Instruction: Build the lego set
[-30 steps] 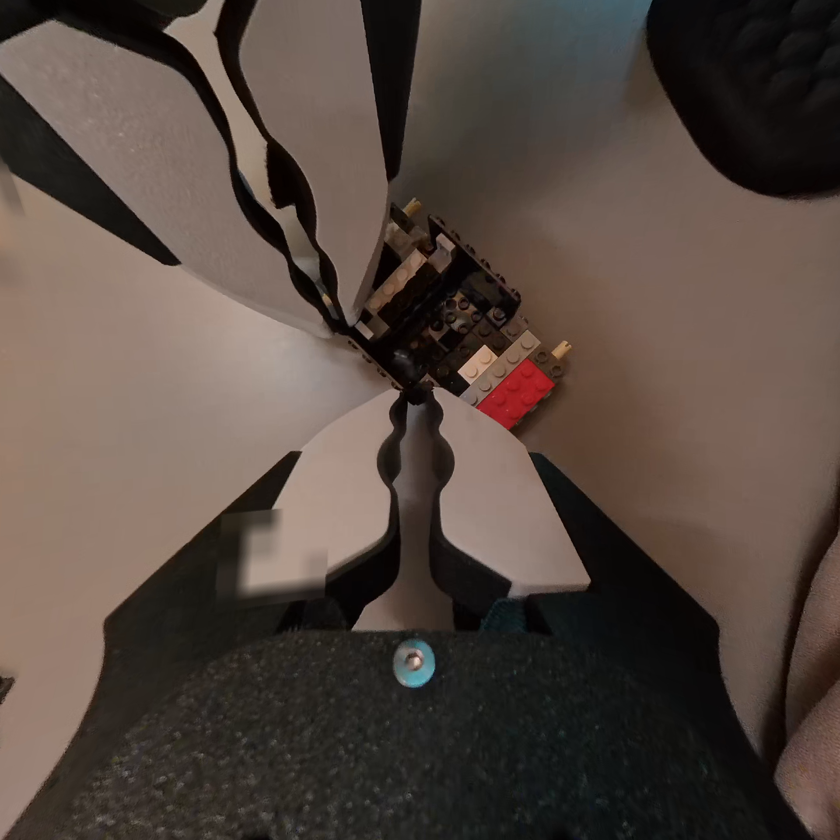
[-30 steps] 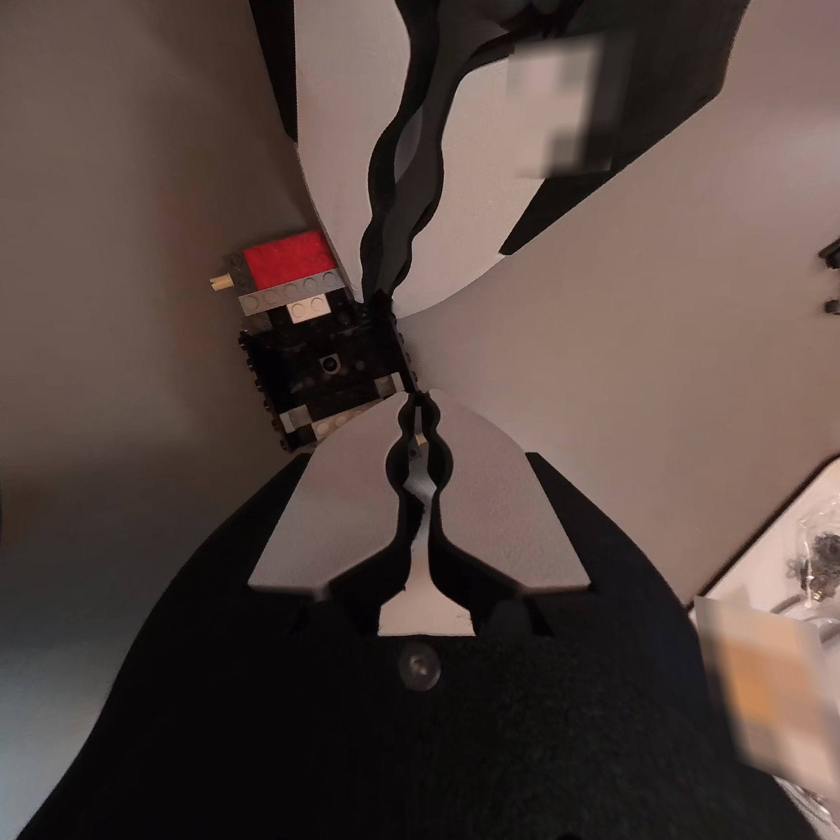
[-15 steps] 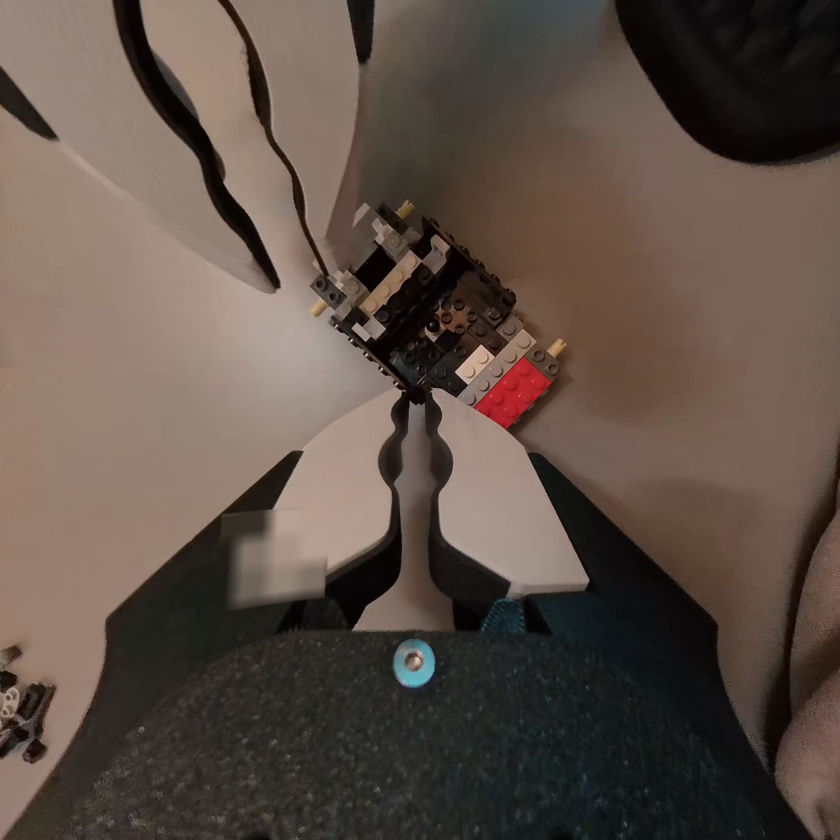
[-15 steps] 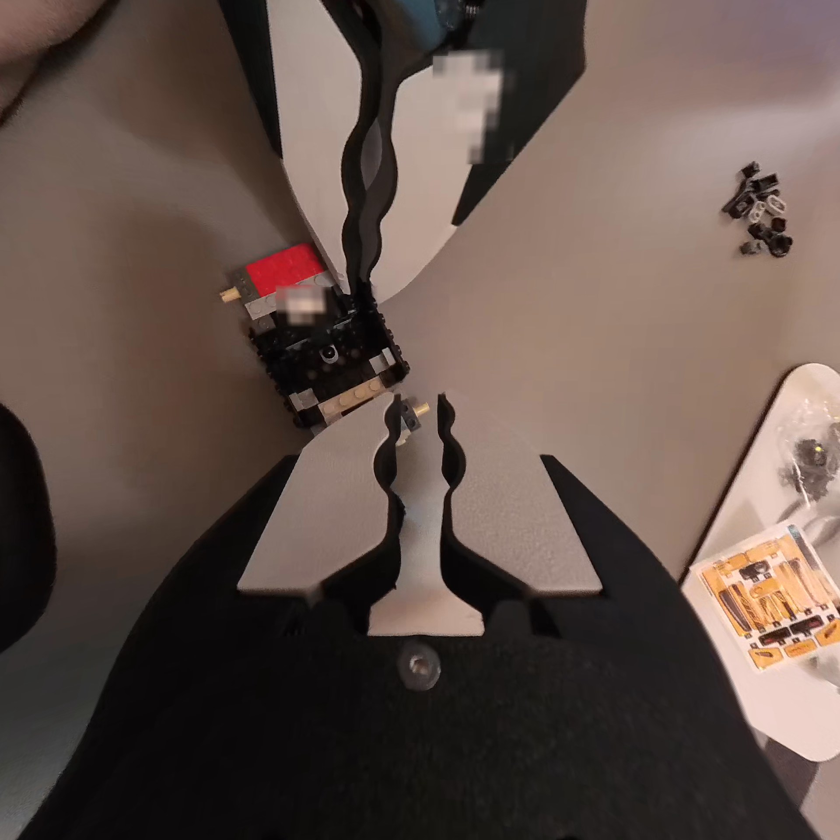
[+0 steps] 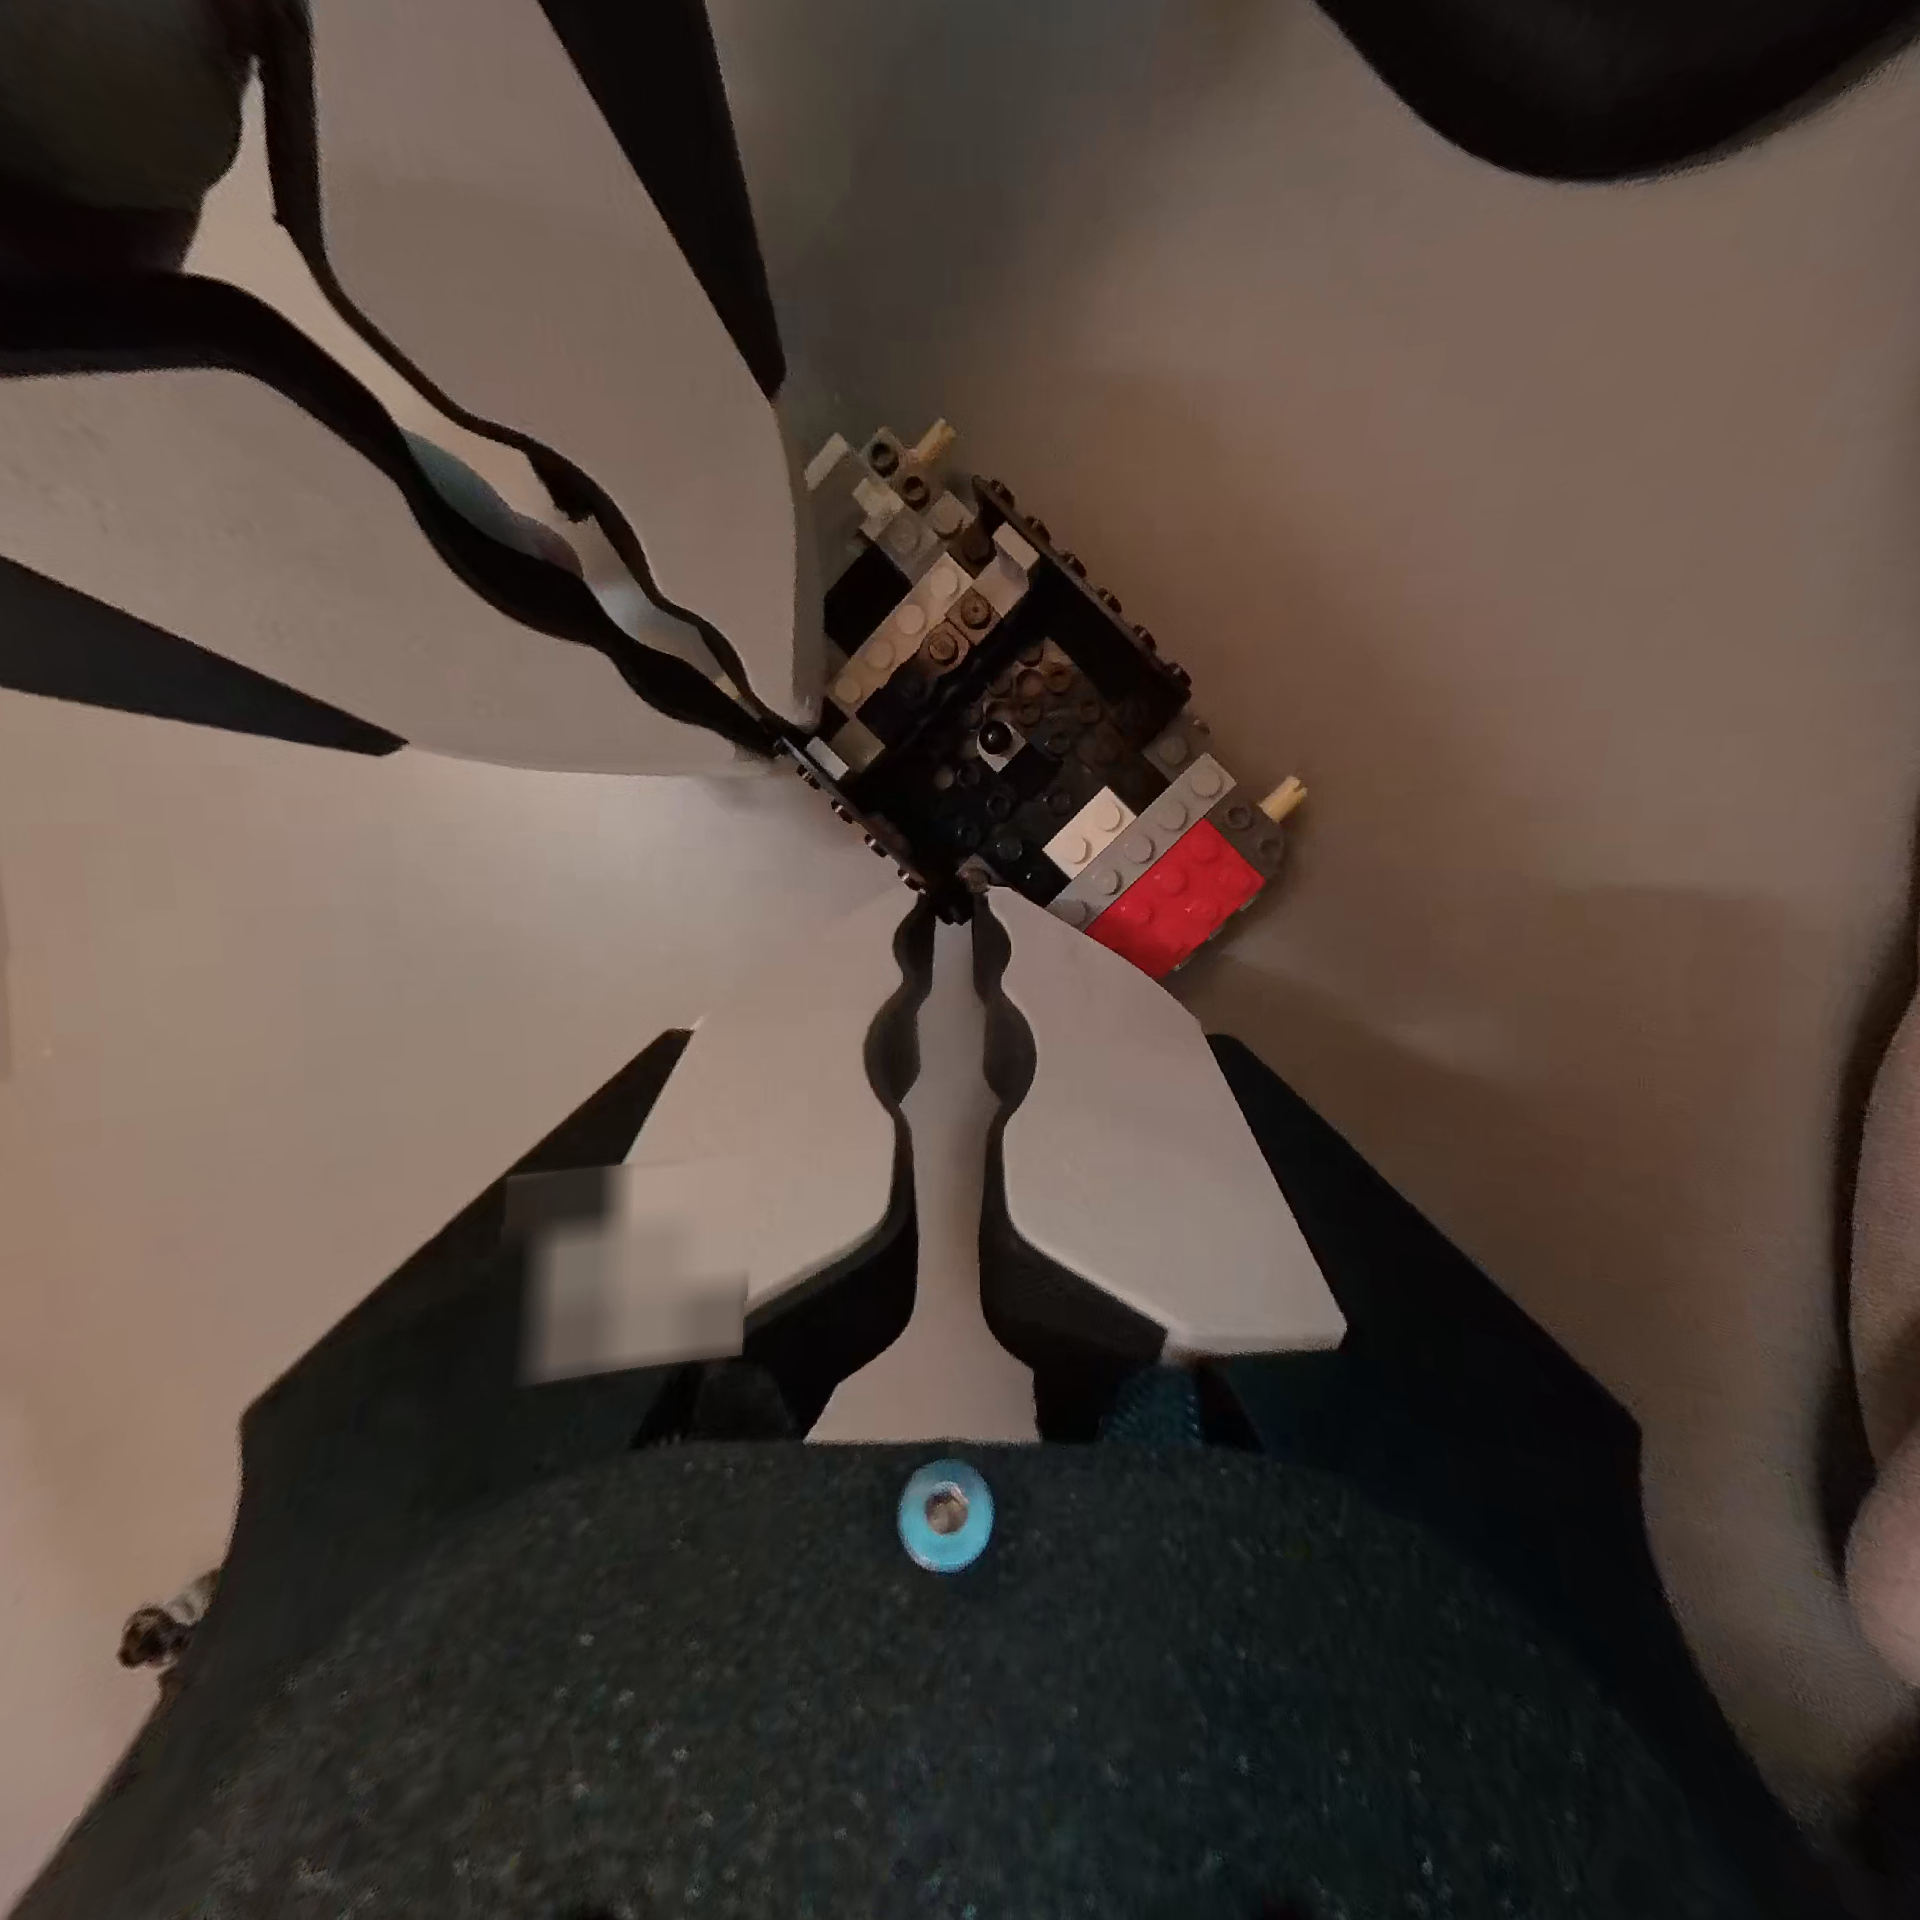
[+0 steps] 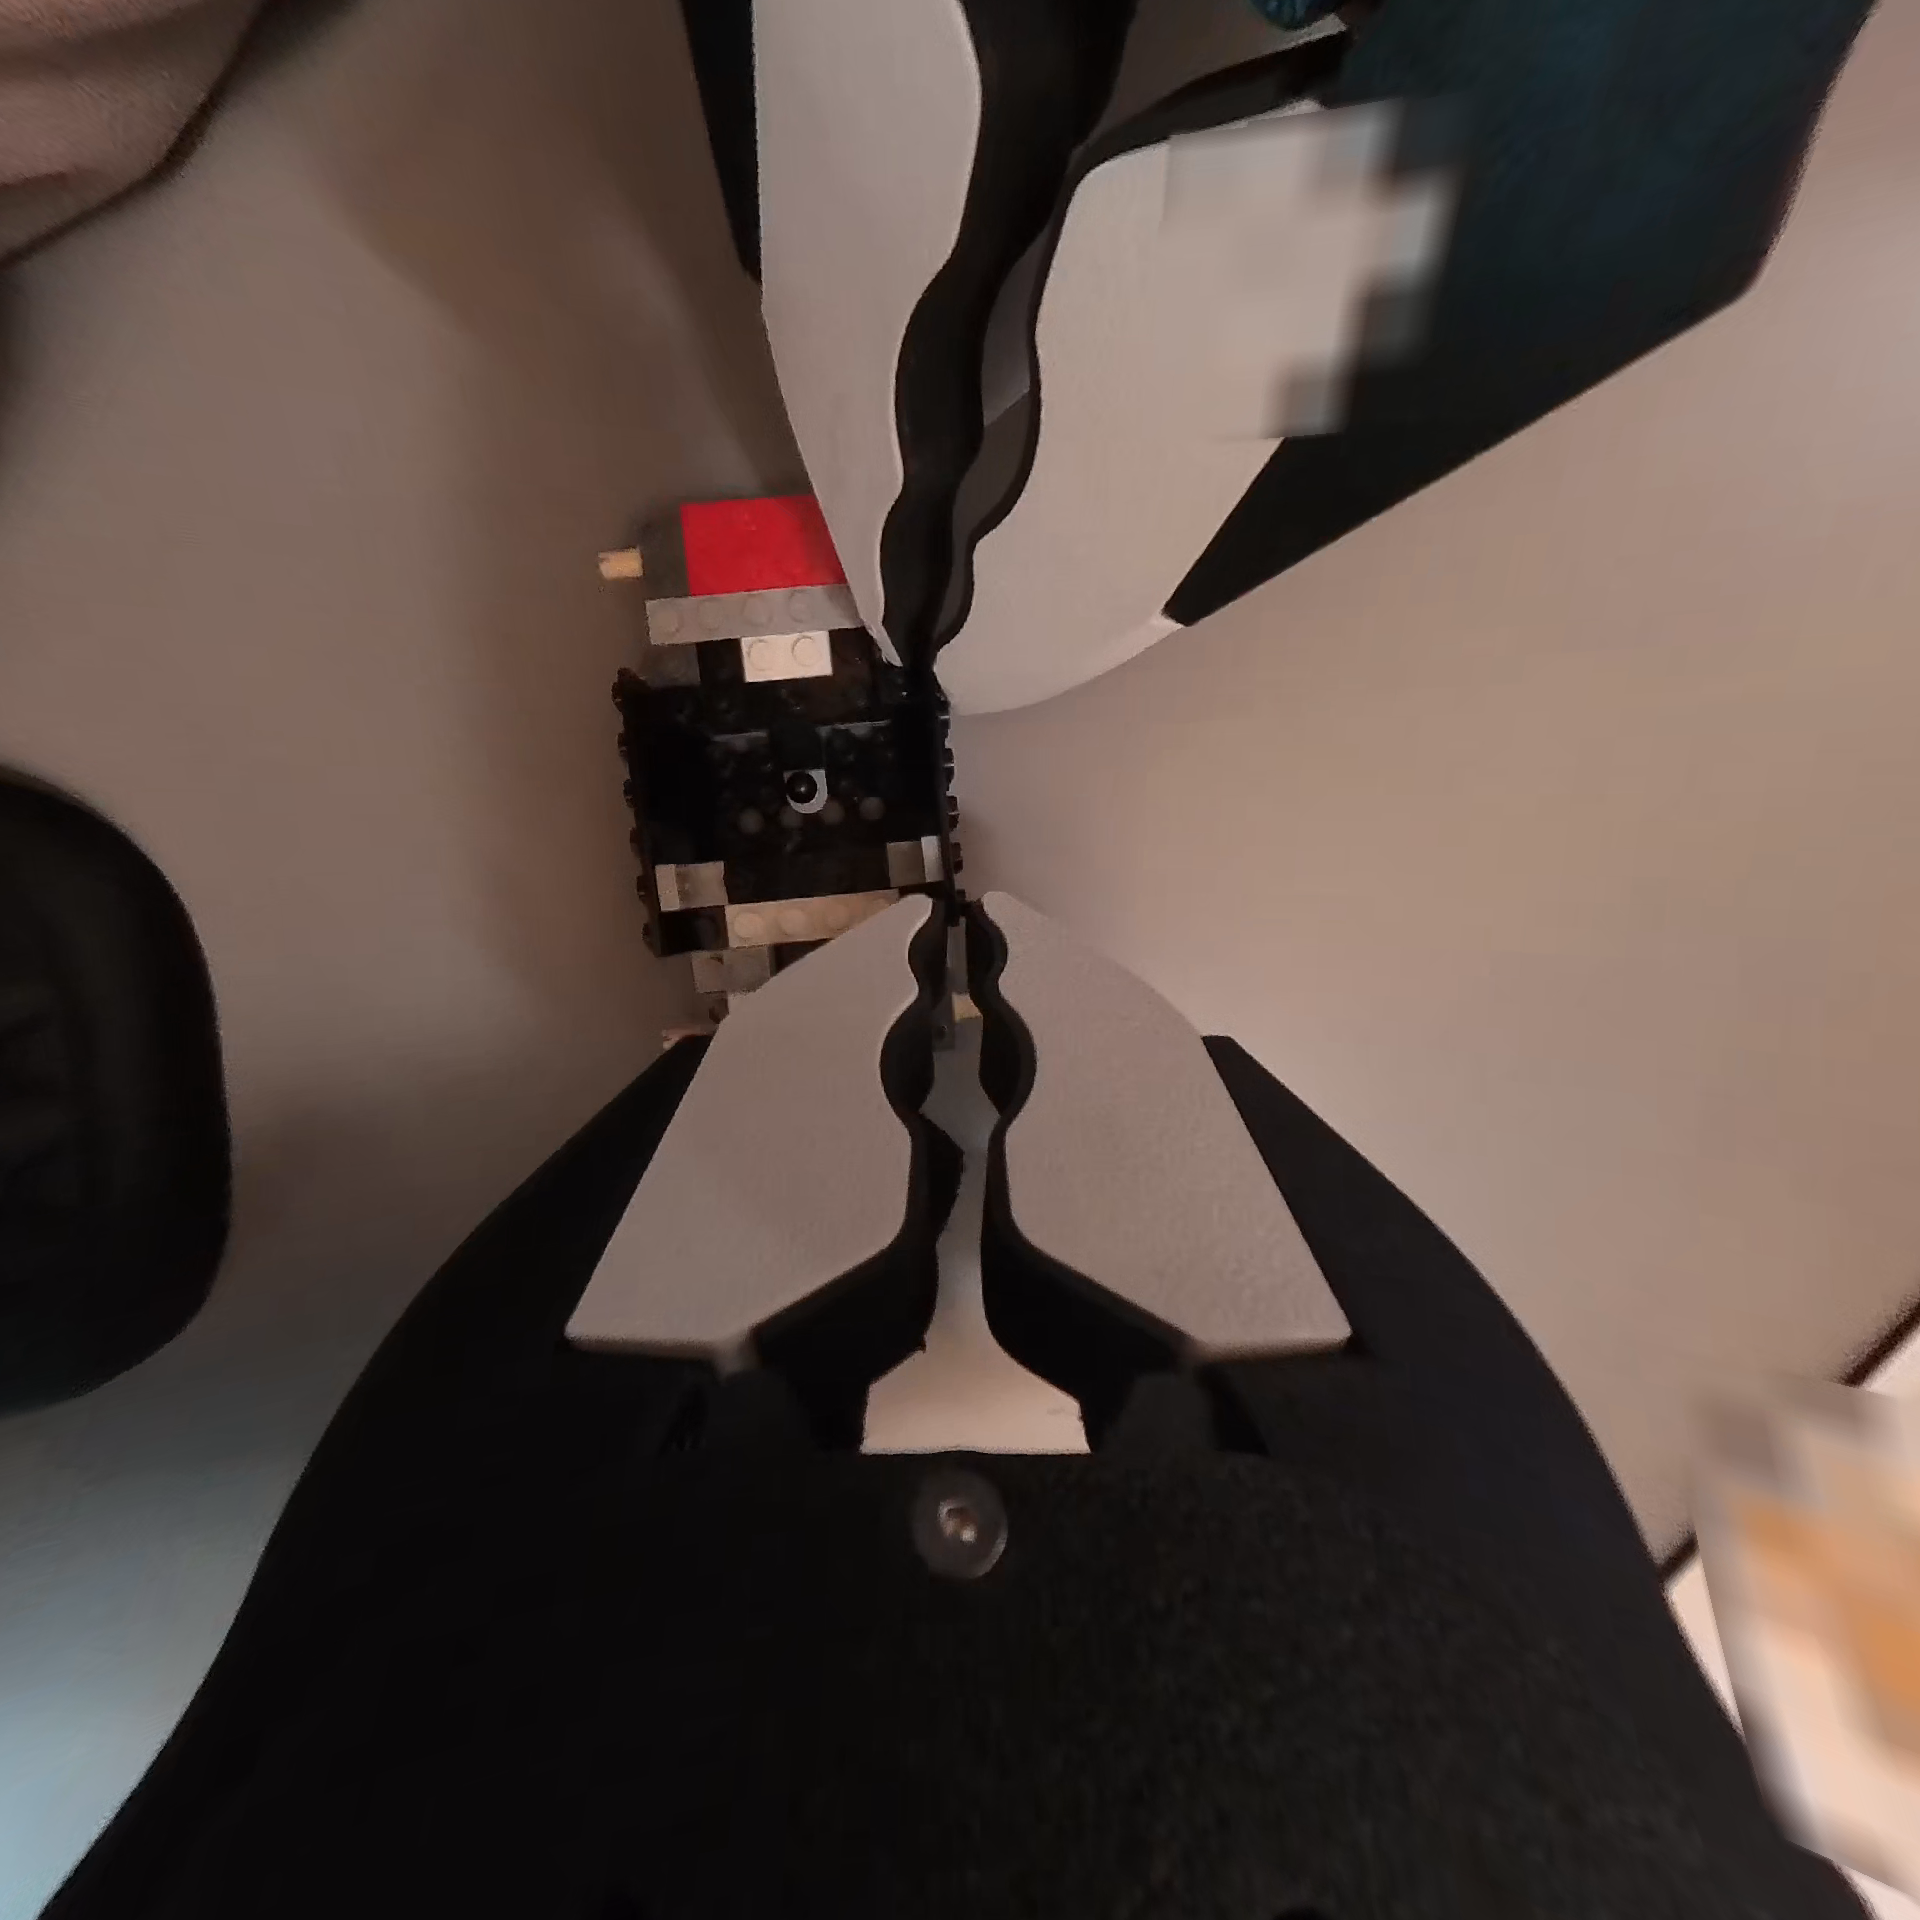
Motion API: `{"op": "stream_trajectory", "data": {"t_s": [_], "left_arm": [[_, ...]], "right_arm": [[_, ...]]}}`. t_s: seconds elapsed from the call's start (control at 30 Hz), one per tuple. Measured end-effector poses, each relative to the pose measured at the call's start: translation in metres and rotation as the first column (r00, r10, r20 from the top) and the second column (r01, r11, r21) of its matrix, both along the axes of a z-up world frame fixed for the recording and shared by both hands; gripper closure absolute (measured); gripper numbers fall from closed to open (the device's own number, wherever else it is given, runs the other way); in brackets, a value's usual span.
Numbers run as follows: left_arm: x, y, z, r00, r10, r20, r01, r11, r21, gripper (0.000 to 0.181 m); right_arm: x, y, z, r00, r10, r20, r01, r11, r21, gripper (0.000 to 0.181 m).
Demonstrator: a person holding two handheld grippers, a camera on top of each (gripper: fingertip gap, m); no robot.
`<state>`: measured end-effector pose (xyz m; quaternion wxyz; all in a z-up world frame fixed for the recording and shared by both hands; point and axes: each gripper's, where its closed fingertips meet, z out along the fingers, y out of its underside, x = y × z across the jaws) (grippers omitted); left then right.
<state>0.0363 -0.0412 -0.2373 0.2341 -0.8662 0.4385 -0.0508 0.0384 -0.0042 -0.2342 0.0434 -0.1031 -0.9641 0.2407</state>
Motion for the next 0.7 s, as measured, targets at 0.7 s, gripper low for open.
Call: {"op": "stream_trajectory", "data": {"t_s": [0.7], "left_arm": [[0.037,-0.039,0.000,0.995,-0.030,0.093,0.013,0.984,0.178,0.170]], "right_arm": [[0.009,-0.014,-0.003,0.999,-0.043,-0.029,0.049,0.962,0.270,0.178]]}}
